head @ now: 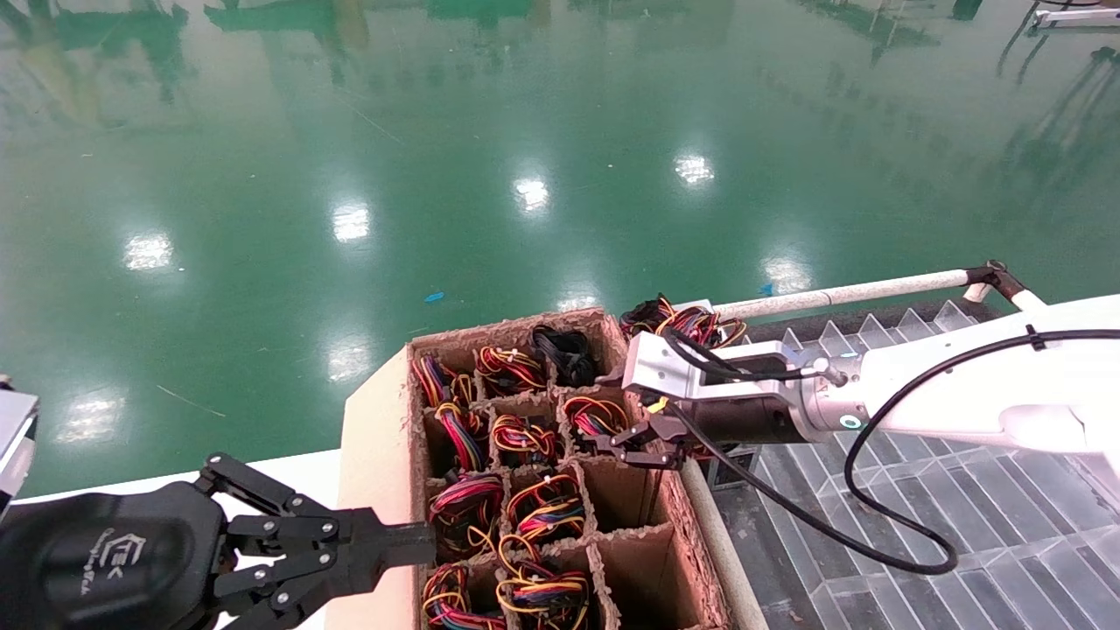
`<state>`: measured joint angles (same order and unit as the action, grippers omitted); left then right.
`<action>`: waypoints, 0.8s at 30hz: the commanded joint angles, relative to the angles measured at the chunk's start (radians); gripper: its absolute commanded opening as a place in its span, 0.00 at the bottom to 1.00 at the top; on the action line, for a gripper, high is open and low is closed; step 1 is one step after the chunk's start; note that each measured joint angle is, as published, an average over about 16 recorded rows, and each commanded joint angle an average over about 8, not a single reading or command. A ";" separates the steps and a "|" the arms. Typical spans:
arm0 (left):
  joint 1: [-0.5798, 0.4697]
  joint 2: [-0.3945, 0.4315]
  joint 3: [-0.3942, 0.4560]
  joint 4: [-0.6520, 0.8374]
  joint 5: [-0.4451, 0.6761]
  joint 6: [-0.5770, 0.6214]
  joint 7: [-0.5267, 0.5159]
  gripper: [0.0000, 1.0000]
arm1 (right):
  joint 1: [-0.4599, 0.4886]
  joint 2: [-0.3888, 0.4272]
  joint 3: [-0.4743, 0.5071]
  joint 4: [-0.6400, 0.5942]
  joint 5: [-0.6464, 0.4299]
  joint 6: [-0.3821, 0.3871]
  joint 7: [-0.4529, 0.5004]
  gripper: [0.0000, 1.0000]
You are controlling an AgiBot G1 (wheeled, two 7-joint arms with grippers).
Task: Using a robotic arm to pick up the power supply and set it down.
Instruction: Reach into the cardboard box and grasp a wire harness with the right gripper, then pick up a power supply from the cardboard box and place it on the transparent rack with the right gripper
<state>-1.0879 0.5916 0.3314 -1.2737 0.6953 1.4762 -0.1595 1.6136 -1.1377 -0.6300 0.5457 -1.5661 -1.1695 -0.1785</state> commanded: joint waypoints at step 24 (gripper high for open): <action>0.000 0.000 0.001 0.000 0.000 0.000 0.000 1.00 | 0.033 -0.028 -0.003 -0.135 0.005 -0.033 0.008 0.00</action>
<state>-1.0880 0.5914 0.3320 -1.2737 0.6949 1.4759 -0.1592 1.6459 -1.1631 -0.6274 0.4101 -1.5518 -1.2102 -0.1676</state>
